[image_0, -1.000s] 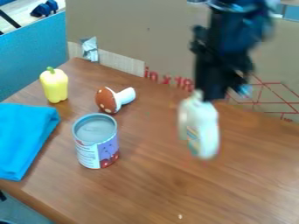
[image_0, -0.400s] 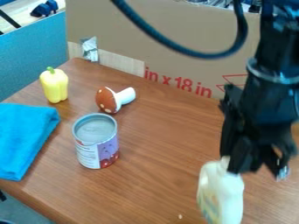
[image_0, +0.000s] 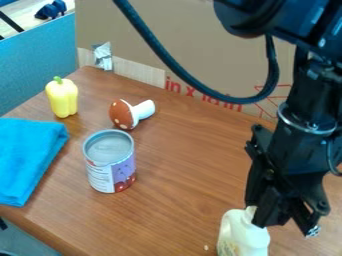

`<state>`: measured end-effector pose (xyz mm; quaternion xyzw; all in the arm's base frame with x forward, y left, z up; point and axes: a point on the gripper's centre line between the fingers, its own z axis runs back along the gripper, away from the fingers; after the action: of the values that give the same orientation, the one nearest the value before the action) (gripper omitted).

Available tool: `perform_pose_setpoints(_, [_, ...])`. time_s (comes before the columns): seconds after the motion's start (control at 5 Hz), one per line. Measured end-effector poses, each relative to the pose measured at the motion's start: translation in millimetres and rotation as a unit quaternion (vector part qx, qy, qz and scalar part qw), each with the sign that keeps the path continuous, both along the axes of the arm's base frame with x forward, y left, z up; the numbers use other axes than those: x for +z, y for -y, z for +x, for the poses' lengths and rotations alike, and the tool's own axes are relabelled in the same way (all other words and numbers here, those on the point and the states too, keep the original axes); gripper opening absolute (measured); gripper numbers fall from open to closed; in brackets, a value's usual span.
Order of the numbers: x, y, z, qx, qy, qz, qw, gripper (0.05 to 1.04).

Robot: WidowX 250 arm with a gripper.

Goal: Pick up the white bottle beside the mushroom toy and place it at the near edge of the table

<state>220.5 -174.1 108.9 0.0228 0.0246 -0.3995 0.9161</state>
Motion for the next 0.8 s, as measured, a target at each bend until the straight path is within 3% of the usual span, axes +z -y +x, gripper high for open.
perform_pose_setpoints(0.2, [-2.0,-0.6,4.3,-0.002,0.0,-0.008,1.0,0.267])
perform_pose_setpoints(0.4, [-2.7,-4.3,12.1,0.011,-0.003,-0.031,0.9995,0.367])
perform_pose_setpoints(0.6, [-4.5,-7.6,13.4,0.015,-0.007,-0.033,0.9993,0.669])
perform_pose_setpoints(0.8, [10.5,-12.6,15.7,0.027,0.01,-0.051,0.9983,0.958])
